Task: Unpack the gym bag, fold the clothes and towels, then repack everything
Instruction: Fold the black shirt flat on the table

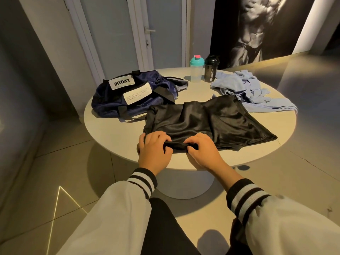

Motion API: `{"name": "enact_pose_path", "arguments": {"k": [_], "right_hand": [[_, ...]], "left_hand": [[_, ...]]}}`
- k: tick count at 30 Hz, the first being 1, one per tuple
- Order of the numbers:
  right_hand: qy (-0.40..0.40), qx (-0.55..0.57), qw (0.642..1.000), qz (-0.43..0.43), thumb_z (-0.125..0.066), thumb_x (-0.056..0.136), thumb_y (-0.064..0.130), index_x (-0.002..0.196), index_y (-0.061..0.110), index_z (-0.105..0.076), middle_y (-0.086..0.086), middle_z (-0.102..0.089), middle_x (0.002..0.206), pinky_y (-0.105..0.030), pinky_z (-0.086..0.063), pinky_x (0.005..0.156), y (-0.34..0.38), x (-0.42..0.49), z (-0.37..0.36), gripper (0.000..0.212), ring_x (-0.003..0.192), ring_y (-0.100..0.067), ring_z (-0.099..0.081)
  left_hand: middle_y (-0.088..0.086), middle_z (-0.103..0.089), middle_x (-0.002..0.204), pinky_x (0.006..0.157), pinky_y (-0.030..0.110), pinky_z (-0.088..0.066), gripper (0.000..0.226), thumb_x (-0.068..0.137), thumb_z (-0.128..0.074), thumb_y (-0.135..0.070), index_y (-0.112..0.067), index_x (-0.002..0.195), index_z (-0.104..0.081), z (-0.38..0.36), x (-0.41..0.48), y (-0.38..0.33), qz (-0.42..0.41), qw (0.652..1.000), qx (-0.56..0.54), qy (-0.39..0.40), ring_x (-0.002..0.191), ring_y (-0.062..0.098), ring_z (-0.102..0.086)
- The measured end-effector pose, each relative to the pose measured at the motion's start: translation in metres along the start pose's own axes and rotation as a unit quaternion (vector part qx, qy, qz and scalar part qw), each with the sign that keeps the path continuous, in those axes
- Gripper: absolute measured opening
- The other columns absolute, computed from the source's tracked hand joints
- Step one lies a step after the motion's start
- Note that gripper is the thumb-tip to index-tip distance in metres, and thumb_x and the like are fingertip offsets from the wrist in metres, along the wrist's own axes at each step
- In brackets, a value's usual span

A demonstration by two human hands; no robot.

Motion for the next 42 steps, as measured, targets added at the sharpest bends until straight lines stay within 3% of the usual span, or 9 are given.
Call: {"name": "enact_pose_path", "arguments": {"k": [3, 8, 12, 21, 26, 31, 35, 39, 42], "right_hand": [[-0.032, -0.027, 0.999, 0.015, -0.065, 0.092, 0.014, 0.113, 0.023, -0.074, 0.0, -0.066, 0.105, -0.028, -0.038, 0.091, 0.001, 0.003, 0.003, 0.025, 0.105, -0.02, -0.052], [-0.084, -0.022, 0.996, 0.033, -0.066, 0.089, 0.001, 0.106, 0.017, -0.077, -0.006, -0.069, 0.104, -0.039, -0.047, 0.092, 0.006, -0.003, 0.017, 0.026, 0.102, -0.026, -0.057], [0.04, -0.068, 0.996, 0.028, -0.06, 0.094, 0.002, 0.116, 0.023, -0.075, -0.006, -0.066, 0.124, -0.04, -0.041, 0.105, 0.003, 0.008, -0.003, 0.034, 0.118, -0.029, -0.056], [0.0, 0.009, 1.0, 0.005, -0.054, 0.095, 0.014, 0.111, 0.022, -0.077, 0.005, -0.071, 0.113, -0.027, -0.041, 0.097, 0.008, -0.011, 0.007, 0.029, 0.102, -0.008, -0.052], [-0.063, -0.067, 0.996, -0.011, -0.056, 0.096, 0.019, 0.12, 0.021, -0.071, 0.0, -0.067, 0.117, -0.033, -0.045, 0.096, 0.001, -0.007, 0.025, 0.029, 0.11, -0.019, -0.051], [-0.025, -0.132, 0.988, -0.074, -0.055, 0.097, 0.028, 0.127, 0.021, -0.065, -0.005, -0.062, 0.121, -0.037, -0.044, 0.094, -0.037, -0.011, 0.045, 0.033, 0.113, -0.026, -0.052], [-0.014, -0.068, 0.99, -0.123, -0.059, 0.091, 0.024, 0.124, 0.021, -0.065, -0.004, -0.062, 0.12, -0.039, -0.044, 0.099, -0.065, -0.021, 0.059, 0.034, 0.109, -0.026, -0.056], [-0.044, -0.061, 0.989, -0.13, -0.062, 0.086, 0.025, 0.11, 0.023, -0.069, 0.0, -0.066, 0.109, -0.043, -0.037, 0.103, -0.066, -0.025, 0.068, 0.026, 0.101, -0.023, -0.058], [-0.057, -0.103, 0.984, -0.137, -0.062, 0.087, 0.029, 0.105, 0.023, -0.07, 0.001, -0.062, 0.103, -0.038, -0.041, 0.097, -0.069, -0.026, 0.073, 0.02, 0.098, -0.021, -0.054]], "left_hand": [[-0.015, -0.058, 0.12, 0.109, 0.034, -0.024, 0.024, 0.089, -0.062, -0.032, -0.034, 0.113, -0.063, -0.008, 0.003, -0.028, -0.094, 0.995, 0.003, 0.033, 0.117, 0.009, -0.044], [-0.01, -0.058, 0.105, 0.095, 0.031, -0.032, 0.02, 0.095, -0.057, -0.013, -0.033, 0.097, -0.062, -0.019, 0.014, -0.02, 0.0, 0.998, -0.03, 0.057, 0.101, 0.014, -0.048], [-0.008, -0.057, 0.104, 0.092, 0.031, -0.034, 0.031, 0.093, -0.053, -0.004, -0.033, 0.084, -0.056, -0.018, 0.013, -0.011, 0.036, 0.997, -0.031, 0.063, 0.098, 0.016, -0.048], [-0.008, -0.058, 0.093, 0.095, 0.037, -0.039, 0.023, 0.095, -0.046, -0.038, -0.025, 0.079, -0.056, -0.019, 0.003, -0.012, 0.059, 0.996, 0.013, 0.063, 0.096, 0.018, -0.05], [-0.008, -0.059, 0.104, 0.117, 0.043, -0.028, 0.017, 0.1, -0.045, -0.038, -0.029, 0.092, -0.057, -0.016, 0.017, -0.038, 0.001, 0.997, 0.077, 0.012, 0.108, 0.018, -0.053], [-0.006, -0.058, 0.136, 0.115, 0.04, -0.036, 0.039, 0.1, -0.053, -0.04, -0.028, 0.137, -0.055, -0.058, 0.022, -0.079, -0.052, 0.987, -0.054, 0.144, 0.128, 0.016, -0.05], [-0.006, -0.036, 0.159, 0.125, 0.049, -0.01, 0.046, 0.104, -0.037, -0.037, -0.032, 0.15, -0.041, -0.079, 0.02, -0.07, -0.017, 0.979, 0.039, 0.198, 0.149, 0.015, -0.026], [-0.011, -0.056, 0.136, 0.126, 0.047, 0.0, 0.032, 0.101, -0.045, -0.025, -0.032, 0.129, -0.056, -0.063, 0.026, -0.081, 0.002, 0.992, 0.022, 0.123, 0.134, 0.011, -0.044], [-0.012, -0.063, 0.118, 0.123, 0.044, -0.022, 0.022, 0.096, -0.054, -0.024, -0.031, 0.115, -0.063, -0.065, 0.032, -0.099, -0.029, 0.993, -0.052, 0.106, 0.116, 0.01, -0.054]]}}
Point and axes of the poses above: each hand's wrist, its own x-axis towards the middle knuckle, its own z-axis out of the back of the hand, y = z × x, the point moved 9 cm from there along x, towards the middle knuckle
